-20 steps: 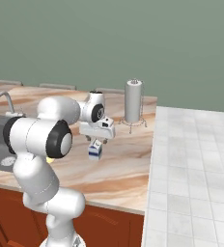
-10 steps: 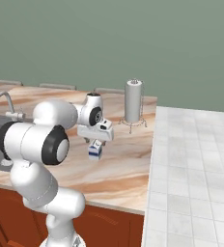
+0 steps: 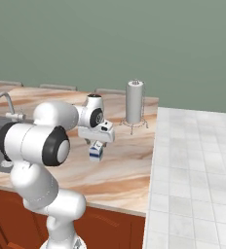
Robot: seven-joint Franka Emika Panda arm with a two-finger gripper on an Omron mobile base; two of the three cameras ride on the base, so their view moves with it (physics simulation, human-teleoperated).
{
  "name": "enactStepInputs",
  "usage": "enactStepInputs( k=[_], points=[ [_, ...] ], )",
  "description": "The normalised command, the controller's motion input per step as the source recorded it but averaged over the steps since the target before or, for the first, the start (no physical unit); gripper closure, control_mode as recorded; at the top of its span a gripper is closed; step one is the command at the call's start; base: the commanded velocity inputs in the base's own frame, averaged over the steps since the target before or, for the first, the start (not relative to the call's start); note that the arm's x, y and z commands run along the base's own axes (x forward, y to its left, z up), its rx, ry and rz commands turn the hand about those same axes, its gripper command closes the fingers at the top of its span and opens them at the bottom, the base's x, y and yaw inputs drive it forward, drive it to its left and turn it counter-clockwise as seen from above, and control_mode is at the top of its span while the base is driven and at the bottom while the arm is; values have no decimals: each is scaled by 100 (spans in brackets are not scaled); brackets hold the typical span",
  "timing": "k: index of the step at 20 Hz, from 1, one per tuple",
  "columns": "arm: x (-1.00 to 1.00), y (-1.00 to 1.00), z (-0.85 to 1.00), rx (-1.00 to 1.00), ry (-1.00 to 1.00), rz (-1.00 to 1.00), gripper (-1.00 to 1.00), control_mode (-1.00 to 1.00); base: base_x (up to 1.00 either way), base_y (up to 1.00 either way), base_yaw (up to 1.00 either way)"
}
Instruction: Gather the eggs and milk located in the vicinity of the sink area and place them right next to the bowl.
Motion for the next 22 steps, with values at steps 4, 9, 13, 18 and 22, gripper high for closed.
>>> enactStepInputs(
  k=[4,9,13,18,22],
  points=[
    [17,0,0,0,0,0,-100,-100,0,0,0],
    [7,0,0,0,0,0,-100,-100,0,0,0],
    [0,0,-6,0,1,0,-100,-100,0,0,0],
    [-1,0,-9,0,1,0,-100,-100,0,0,0],
    [0,0,-11,0,0,0,-100,-100,0,0,0]
  ],
)
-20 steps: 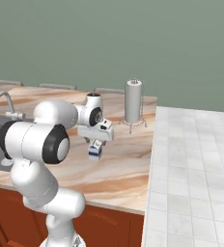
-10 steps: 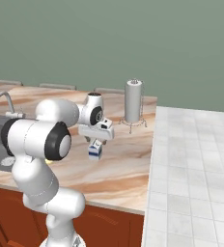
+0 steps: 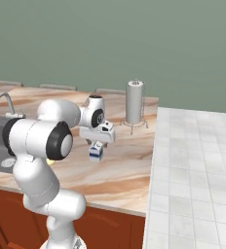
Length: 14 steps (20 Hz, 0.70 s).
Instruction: Gather the eggs and milk located in the vicinity of the sink area and place them right next to the bowl.
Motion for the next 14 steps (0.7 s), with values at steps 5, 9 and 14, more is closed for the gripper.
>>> enactStepInputs(
  k=[5,9,14],
  points=[
    [0,0,-15,0,1,0,-100,-100,0,0,0],
    [-3,0,-19,0,1,0,-100,-100,0,0,0],
    [-2,0,-25,0,0,0,-100,-100,0,0,0]
  ],
)
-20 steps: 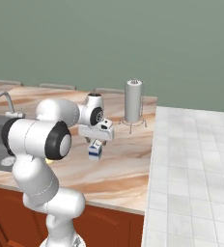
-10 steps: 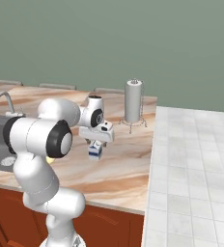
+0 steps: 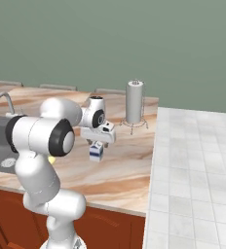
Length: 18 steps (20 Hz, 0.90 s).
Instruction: Gather the eggs and milk located in the vicinity of the sink area and place them right next to the bowl.
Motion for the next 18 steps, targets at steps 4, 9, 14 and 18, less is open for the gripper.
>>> enactStepInputs(
  k=[4,9,14,18],
  points=[
    [-5,0,-25,0,0,0,-100,-100,0,0,0],
    [-1,0,-20,0,0,-1,100,-100,0,0,0],
    [-3,0,-3,0,0,-1,100,-100,0,0,0],
    [-6,0,0,0,0,-2,100,-100,0,0,0]
  ],
)
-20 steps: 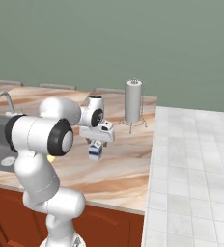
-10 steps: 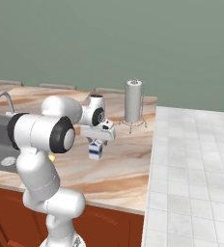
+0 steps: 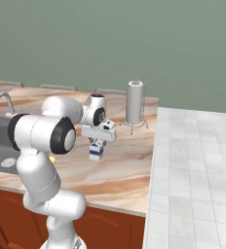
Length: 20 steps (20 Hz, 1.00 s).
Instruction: Gather the eggs and milk located in the vicinity of the sink area and place them right next to the bowl.
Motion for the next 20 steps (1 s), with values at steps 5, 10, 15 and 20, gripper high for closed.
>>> enactStepInputs(
  k=[5,10,15,20],
  points=[
    [-3,0,3,0,0,-2,100,-100,0,0,0],
    [-47,3,55,0,-2,-1,100,-100,0,0,0],
    [-45,12,74,0,-8,0,100,-100,0,0,0],
    [-53,16,54,0,-12,0,100,-100,0,0,0]
  ],
)
